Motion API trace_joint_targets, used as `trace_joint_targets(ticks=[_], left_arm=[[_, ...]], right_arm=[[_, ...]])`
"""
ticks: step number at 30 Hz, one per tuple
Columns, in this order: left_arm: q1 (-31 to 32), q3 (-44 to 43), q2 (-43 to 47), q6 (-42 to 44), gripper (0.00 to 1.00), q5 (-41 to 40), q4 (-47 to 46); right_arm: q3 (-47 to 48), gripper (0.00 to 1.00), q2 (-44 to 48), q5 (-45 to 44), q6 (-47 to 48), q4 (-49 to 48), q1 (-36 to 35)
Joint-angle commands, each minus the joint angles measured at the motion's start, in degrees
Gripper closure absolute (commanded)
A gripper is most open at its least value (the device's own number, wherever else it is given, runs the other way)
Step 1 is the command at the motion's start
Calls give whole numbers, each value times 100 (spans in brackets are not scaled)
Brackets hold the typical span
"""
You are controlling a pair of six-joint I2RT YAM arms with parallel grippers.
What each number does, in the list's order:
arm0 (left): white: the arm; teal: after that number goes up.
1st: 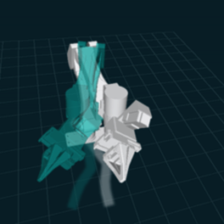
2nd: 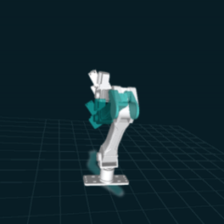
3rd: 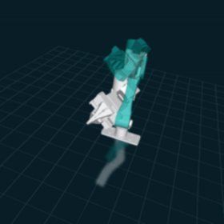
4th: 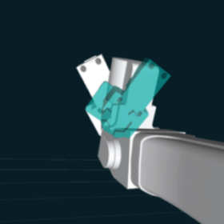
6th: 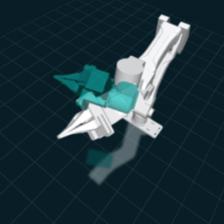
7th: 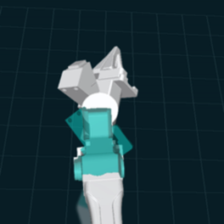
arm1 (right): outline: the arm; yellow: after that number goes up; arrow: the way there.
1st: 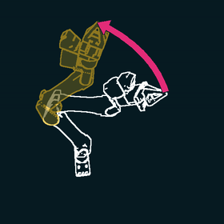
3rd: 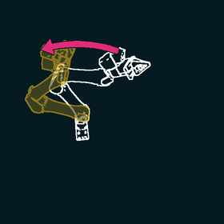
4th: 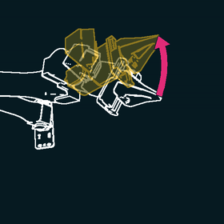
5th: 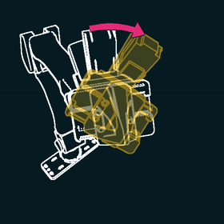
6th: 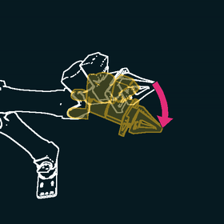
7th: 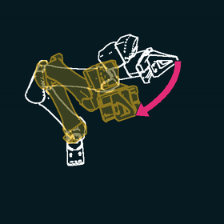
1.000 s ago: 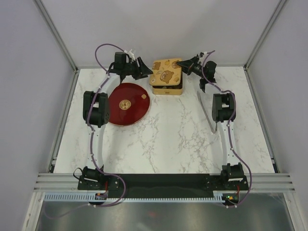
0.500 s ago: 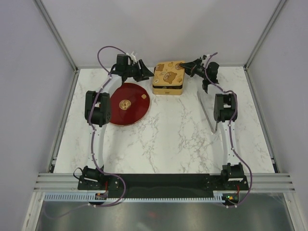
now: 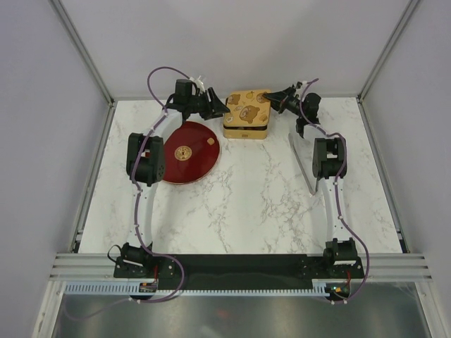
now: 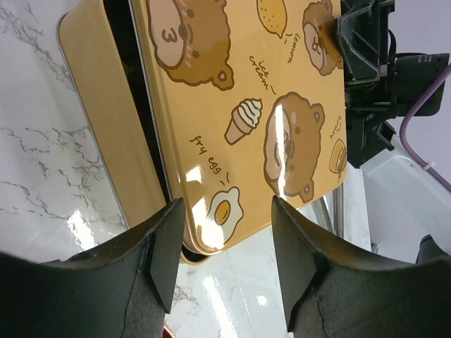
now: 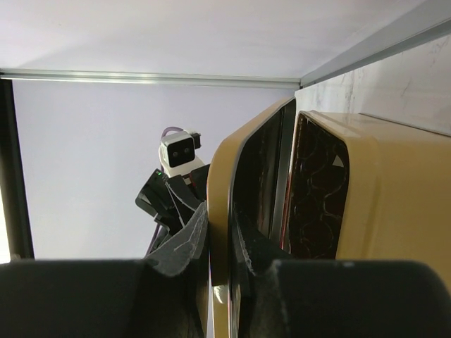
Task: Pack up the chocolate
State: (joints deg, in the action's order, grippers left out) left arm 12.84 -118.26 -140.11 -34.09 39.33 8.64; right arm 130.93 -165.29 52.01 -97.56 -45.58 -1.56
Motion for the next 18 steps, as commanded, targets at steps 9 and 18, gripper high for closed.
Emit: trace_joint_targets(ticks=[9, 18], left_arm=[[-10, -22, 195, -63, 40, -109, -118], [-1, 75, 186, 16, 40, -329, 6]], right_arm=[[336, 100, 6, -42, -273, -487, -81], [380, 100, -29, -86, 105, -118, -151]])
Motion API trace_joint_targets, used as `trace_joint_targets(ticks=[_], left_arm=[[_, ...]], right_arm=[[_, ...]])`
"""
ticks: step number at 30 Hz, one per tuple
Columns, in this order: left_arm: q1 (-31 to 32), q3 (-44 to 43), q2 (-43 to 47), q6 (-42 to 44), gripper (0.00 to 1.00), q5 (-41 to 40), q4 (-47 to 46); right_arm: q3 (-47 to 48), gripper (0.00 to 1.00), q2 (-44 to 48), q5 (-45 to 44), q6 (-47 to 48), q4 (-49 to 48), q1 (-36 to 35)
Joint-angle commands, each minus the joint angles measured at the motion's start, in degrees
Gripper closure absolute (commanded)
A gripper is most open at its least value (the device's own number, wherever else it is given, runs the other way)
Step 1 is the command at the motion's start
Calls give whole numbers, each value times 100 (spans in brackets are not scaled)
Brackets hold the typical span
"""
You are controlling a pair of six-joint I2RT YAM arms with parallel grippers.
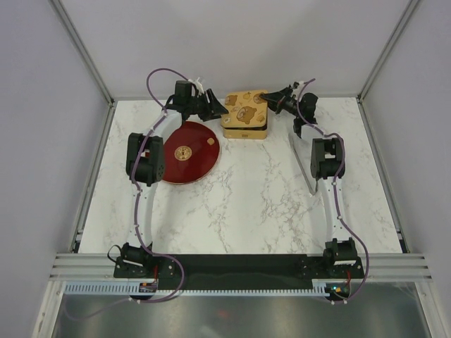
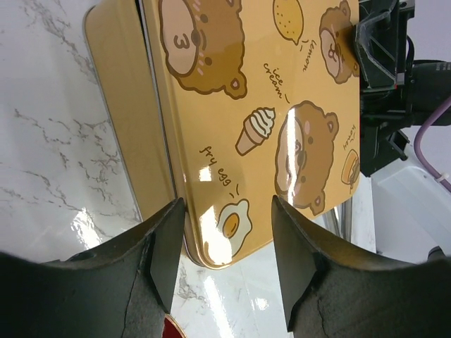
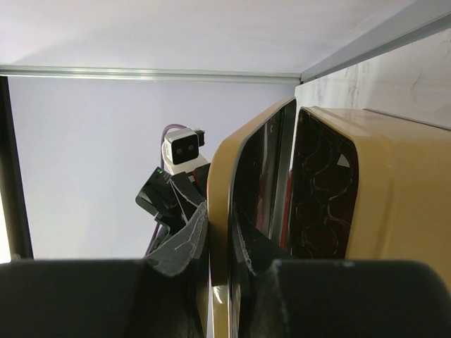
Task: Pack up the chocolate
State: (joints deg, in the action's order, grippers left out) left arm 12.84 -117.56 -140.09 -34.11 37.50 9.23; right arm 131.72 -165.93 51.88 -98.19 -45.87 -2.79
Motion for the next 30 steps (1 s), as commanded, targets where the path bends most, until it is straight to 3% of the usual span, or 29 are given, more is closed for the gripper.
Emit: trace_joint_targets(ticks=[1, 14, 30], left_arm=[[-10, -4, 184, 27, 41, -190, -53], [-1, -189, -106, -122, 48, 56, -106], [87, -4, -45, -166, 48, 118, -141]], right_arm=[[328, 100, -1, -73, 204, 7, -29], [381, 95, 8, -29, 740, 675, -3], [135, 63, 245, -37, 924, 929, 182]])
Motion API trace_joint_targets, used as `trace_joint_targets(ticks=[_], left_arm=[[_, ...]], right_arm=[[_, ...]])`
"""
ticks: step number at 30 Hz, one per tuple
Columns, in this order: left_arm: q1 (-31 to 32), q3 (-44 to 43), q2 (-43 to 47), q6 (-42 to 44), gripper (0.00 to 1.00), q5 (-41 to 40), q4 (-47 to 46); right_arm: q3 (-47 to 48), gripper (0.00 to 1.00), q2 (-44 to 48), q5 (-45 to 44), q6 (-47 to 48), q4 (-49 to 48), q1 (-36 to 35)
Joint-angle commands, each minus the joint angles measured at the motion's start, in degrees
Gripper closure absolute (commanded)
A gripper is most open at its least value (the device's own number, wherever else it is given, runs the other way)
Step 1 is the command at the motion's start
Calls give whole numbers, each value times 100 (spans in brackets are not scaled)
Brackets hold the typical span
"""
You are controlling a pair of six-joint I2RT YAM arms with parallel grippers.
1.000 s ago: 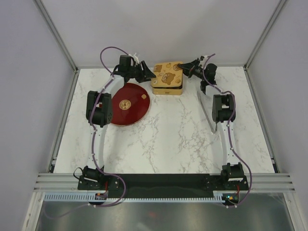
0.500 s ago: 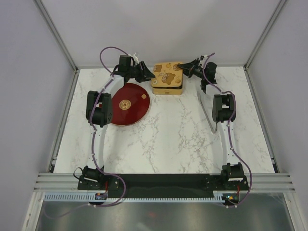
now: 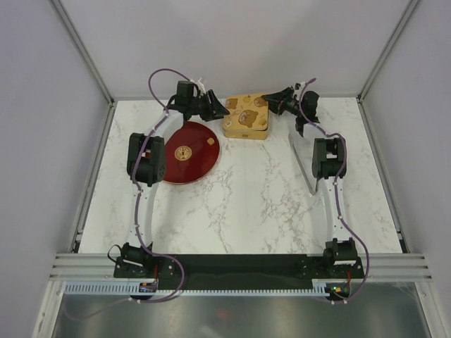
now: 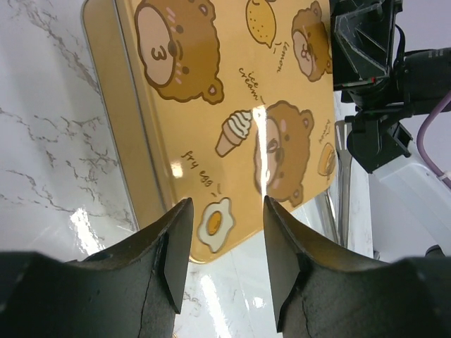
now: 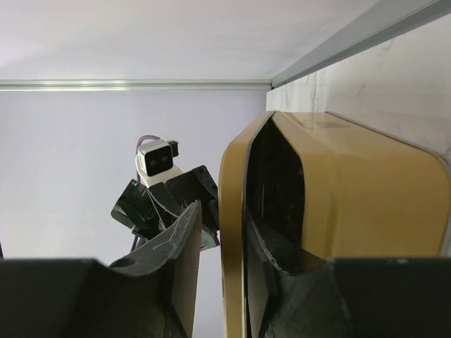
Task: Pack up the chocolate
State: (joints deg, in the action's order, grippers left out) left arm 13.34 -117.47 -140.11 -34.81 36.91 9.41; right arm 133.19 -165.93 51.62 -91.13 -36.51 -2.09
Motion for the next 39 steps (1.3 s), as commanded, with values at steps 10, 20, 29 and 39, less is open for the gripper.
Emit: trace_joint_targets(ticks=[10, 20, 29, 39], left_arm=[[54, 119, 19, -70, 48, 185, -167], [63, 84, 54, -96, 48, 221, -168], [80, 75, 54, -140, 48, 273, -194], [125, 75, 19, -158, 48, 256, -220]], right_arm=[[-301, 55, 456, -20, 315, 48, 330], [-557, 50, 1088, -283, 1588, 1338, 481], [-1084, 48, 2064, -1373, 3663, 3534, 359], [-1102, 37, 2407, -2497, 5069, 4872, -213]])
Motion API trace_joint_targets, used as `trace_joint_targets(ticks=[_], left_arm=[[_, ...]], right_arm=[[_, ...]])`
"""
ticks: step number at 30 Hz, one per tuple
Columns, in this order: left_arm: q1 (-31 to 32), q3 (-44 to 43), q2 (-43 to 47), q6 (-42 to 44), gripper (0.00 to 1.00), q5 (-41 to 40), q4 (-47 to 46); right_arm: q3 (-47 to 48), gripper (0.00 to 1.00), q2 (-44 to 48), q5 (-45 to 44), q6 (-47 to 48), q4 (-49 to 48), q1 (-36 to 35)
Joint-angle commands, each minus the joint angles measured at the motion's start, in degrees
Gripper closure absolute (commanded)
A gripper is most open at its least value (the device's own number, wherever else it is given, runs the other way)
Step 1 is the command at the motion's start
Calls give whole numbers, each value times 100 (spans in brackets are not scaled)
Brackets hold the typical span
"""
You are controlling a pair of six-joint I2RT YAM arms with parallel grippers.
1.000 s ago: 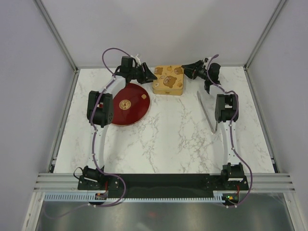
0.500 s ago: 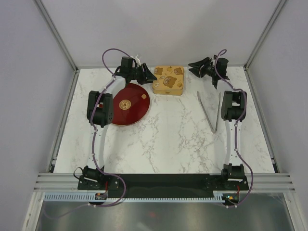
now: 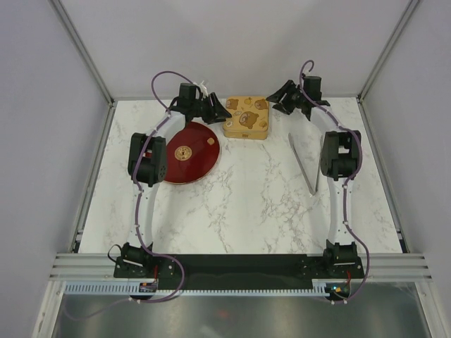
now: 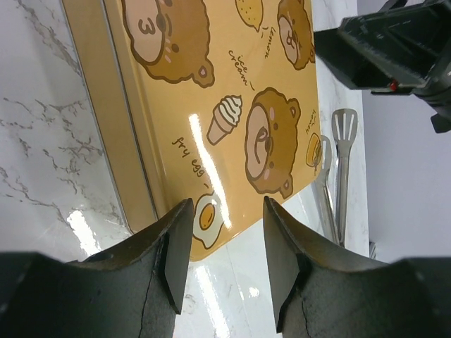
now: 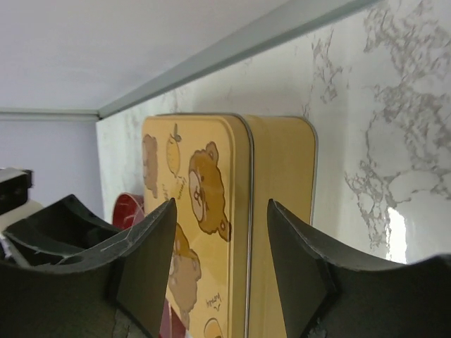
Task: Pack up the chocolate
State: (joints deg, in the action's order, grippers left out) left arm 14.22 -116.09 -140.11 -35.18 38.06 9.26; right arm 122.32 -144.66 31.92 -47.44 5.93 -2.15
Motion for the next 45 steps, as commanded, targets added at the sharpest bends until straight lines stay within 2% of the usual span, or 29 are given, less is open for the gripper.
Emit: trace_joint_targets(ticks=[1, 7, 14, 20, 26, 29, 33, 36, 37, 40, 45], left_arm=[[28, -63, 19, -121, 48, 149, -214], [55, -63, 10, -129, 48, 122, -231], [90, -45, -34, -112, 48, 114, -231], [99, 25, -69, -95, 48, 105, -231], [99, 43, 54, -77, 48, 122, -196], [99, 52, 317, -42, 48, 122, -135], [81, 52, 975, 64, 48, 61, 102], [72, 297, 1589, 160, 47, -185, 234], [64, 559, 1784, 169, 47, -316, 235], [64, 1217, 2529, 126, 45, -754, 252], [72, 2352, 3586, -50, 43, -1248, 217]], right_arm=[[-15, 37, 280, -581, 779, 689, -233], [-94, 34, 228, -722, 1044, 839, -400], [-577, 59, 210, -723, 1184, 804, -391], [-886, 69, 219, -555, 1351, 497, -400], [-833, 60, 368, -520, 1396, 505, -260], [-736, 52, 693, -573, 1361, 505, -128], [-666, 50, 1115, -617, 1246, 497, 4], [-771, 65, 1265, -285, 923, 137, -100], [-771, 77, 1221, -135, 816, -151, -162], [-719, 93, 906, 286, 238, -888, -461], [0, 95, 27, 1017, -923, -1849, -1006]])
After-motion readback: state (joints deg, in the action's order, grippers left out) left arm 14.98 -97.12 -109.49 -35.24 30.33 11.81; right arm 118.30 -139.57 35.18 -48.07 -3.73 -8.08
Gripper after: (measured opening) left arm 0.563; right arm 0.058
